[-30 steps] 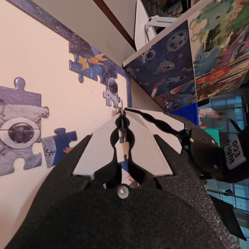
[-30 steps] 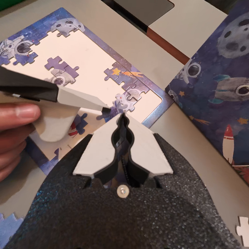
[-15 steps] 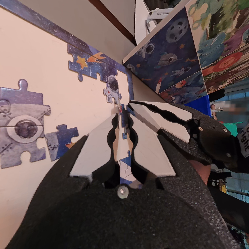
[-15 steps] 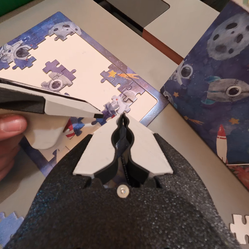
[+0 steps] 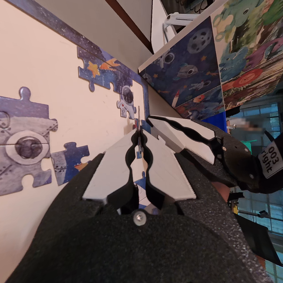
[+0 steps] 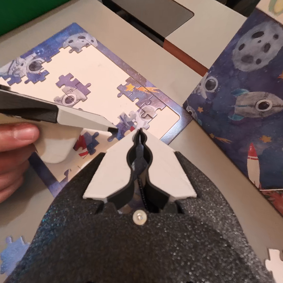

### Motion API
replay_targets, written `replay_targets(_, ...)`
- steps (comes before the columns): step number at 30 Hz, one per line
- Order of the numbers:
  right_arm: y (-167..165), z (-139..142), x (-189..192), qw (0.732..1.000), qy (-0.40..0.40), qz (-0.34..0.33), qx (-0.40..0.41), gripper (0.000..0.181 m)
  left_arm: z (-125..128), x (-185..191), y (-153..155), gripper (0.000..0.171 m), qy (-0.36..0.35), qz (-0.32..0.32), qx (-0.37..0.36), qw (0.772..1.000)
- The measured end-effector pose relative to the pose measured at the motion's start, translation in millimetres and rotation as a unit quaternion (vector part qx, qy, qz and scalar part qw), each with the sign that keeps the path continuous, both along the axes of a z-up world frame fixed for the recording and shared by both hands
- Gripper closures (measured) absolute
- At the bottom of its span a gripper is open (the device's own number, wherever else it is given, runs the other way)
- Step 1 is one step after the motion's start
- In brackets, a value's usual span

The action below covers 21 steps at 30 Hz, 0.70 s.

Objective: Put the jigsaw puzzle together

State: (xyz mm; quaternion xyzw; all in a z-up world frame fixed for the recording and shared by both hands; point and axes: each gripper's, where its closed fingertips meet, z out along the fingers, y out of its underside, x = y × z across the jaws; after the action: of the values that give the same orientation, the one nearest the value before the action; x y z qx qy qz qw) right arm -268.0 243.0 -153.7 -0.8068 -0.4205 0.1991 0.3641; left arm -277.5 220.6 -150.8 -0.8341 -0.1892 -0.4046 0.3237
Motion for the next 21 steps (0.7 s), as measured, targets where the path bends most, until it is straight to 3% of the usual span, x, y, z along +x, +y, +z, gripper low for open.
replay_targets(21, -3.9, -13.6, -10.3, 1.0, -0.019, 0.004, 0.004, 0.181, -9.8, 3.2, -1.8, 0.168, 0.0, -0.017, -0.017, 1.0)
